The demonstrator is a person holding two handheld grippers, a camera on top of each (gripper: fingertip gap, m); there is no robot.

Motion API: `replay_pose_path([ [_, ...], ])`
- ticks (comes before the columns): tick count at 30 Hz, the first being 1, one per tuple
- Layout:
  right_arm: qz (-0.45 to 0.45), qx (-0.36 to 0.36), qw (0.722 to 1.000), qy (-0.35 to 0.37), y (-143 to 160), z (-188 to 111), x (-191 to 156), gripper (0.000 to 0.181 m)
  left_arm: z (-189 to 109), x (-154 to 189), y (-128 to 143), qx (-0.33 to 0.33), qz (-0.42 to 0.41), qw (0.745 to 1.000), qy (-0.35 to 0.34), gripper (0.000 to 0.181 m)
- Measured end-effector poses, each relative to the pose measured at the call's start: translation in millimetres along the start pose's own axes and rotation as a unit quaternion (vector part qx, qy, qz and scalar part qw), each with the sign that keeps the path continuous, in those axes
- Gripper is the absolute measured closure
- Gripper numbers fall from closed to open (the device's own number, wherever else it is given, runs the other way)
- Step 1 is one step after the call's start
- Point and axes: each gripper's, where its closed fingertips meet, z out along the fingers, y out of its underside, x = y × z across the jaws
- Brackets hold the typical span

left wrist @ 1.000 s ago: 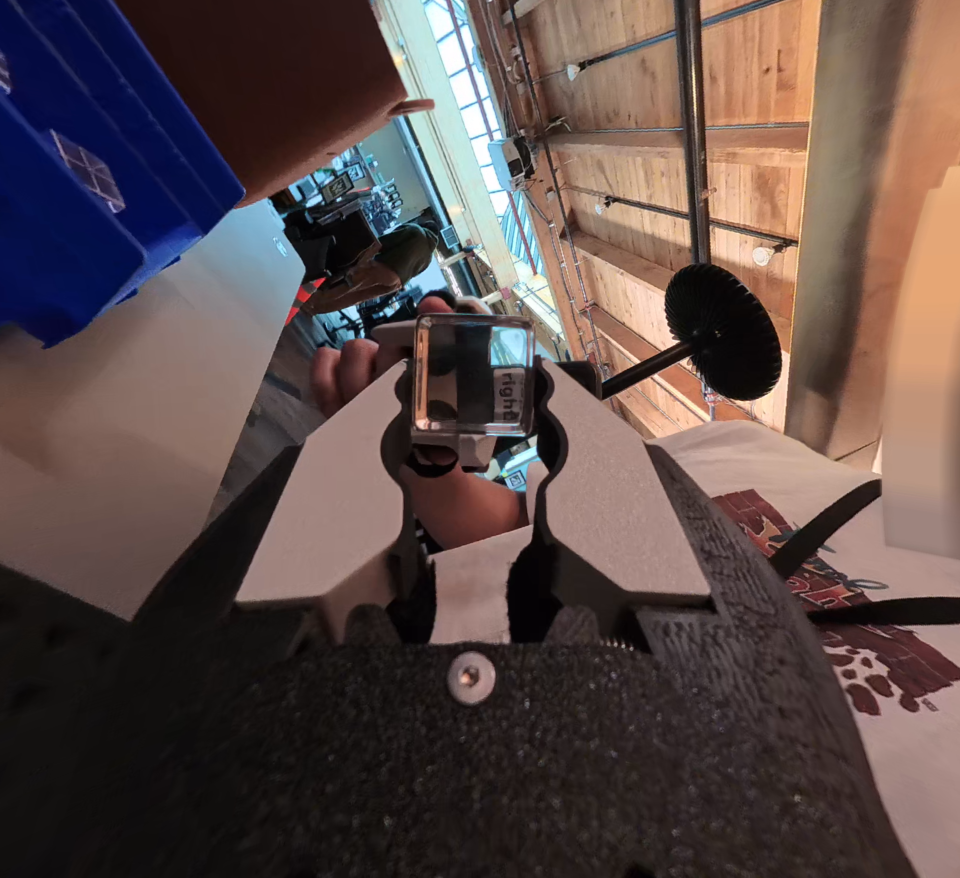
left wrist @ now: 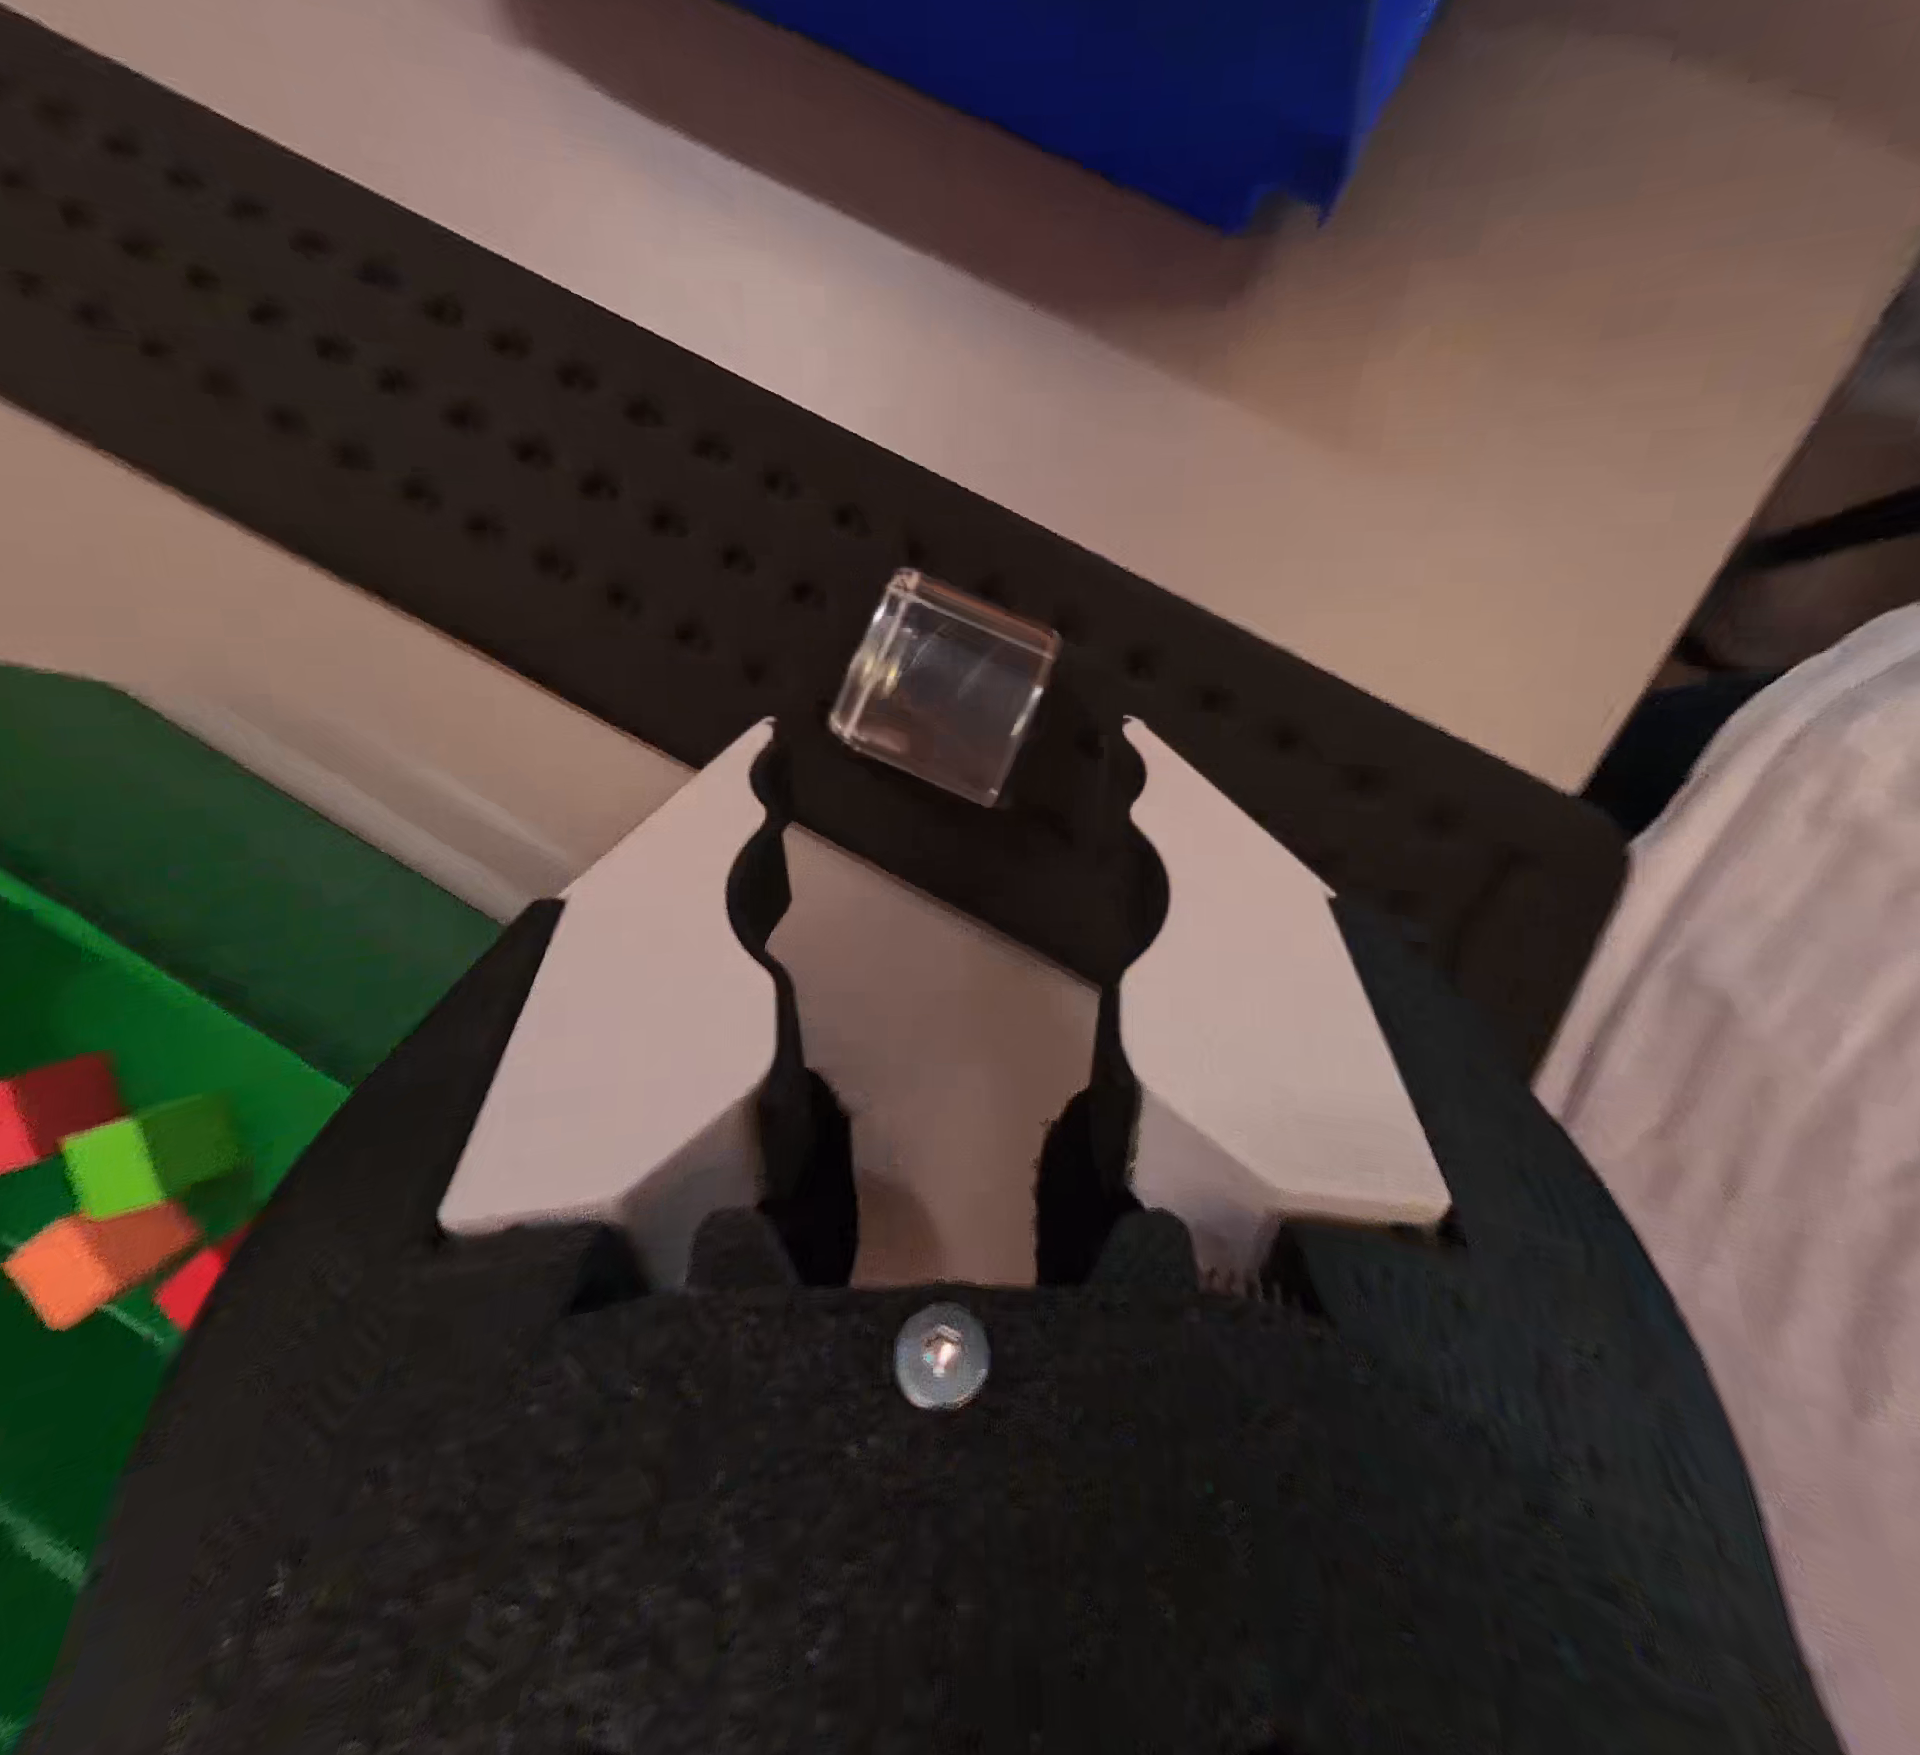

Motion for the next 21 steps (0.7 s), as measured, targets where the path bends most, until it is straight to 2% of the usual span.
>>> replay_pose_path([
  [2,0.057,0.09,0.994,0.017,-6,-26,-2,0.116,12,-6,6,-0.053,0.043,0.998,-0.007,0.12],
  [3,0.094,0.143,0.985,-0.002,-9,-39,-12,0.12,16,-7,8,-0.071,0.07,0.995,-0.007,0.12],
  [5,0.176,0.253,0.944,-0.114,-17,-65,-54,0.122,22,-6,8,-0.08,0.12,0.99,-0.001,0.12],
  [6,0.22,0.297,0.908,-0.198,-20,-77,-81,0.122,25,-2,9,-0.08,0.136,0.987,0.012,0.121],
  [7,0.263,0.326,0.86,-0.291,-22,-90,-107,0.121,29,0,9,-0.079,0.146,0.986,0.025,0.121],
  [9,0.334,0.346,0.748,-0.457,-21,-108,-149,0.118,39,0,15,-0.1,0.156,0.982,0.04,0.121],
  [11,0.369,0.337,0.651,-0.571,-18,-114,-177,0.116,46,-1,21,-0.12,0.163,0.978,0.054,0.135],
  [12,0.378,0.33,0.616,-0.607,-18,-115,-186,0.116,45,-2,17,-0.107,0.152,0.981,0.054,0.135],
  [14,0.397,0.332,0.571,-0.637,-25,-116,-193,0.118,33,0,3,-0.045,0.151,0.986,0.055,0.135],
  [17,0.411,0.346,0.541,-0.647,-46,-121,-184,0.118,-7,16,-28,0.117,0.161,0.978,0.06,0.135],
  [21,0.386,0.318,0.529,-0.685,-77,-134,-183,0.118,-72,50,-57,0.32,0.175,0.927,0.087,0.135],
])
